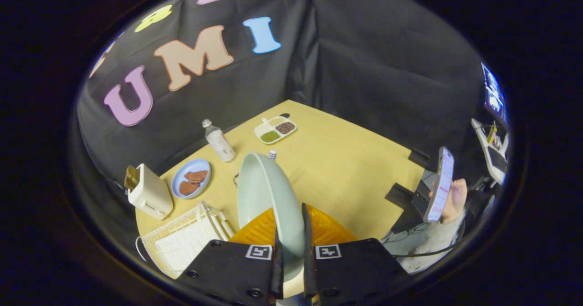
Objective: Take the plate from the dish rack, then take the spoon from the basket and place it into the plate.
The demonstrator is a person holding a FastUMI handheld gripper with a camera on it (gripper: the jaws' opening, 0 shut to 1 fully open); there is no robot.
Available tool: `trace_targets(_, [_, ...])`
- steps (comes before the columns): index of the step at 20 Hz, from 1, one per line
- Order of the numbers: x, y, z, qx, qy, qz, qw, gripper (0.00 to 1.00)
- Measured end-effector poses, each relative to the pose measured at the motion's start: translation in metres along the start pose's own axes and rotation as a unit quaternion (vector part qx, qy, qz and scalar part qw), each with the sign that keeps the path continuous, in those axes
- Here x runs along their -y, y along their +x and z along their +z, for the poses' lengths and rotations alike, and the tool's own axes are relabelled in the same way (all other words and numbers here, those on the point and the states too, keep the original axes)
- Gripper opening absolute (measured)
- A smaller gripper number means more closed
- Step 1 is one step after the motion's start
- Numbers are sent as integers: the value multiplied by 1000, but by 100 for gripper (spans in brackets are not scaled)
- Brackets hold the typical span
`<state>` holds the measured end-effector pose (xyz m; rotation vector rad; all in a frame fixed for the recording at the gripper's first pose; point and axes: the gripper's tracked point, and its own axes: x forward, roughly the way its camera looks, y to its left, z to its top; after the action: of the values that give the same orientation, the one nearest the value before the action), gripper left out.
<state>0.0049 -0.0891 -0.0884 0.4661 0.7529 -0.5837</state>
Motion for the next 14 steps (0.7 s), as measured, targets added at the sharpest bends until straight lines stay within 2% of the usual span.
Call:
trace_targets(4, [24,28,-21,-21,39,-4,999,20])
trace_targets(14, [40,81,-75,-86,120,21,989,20])
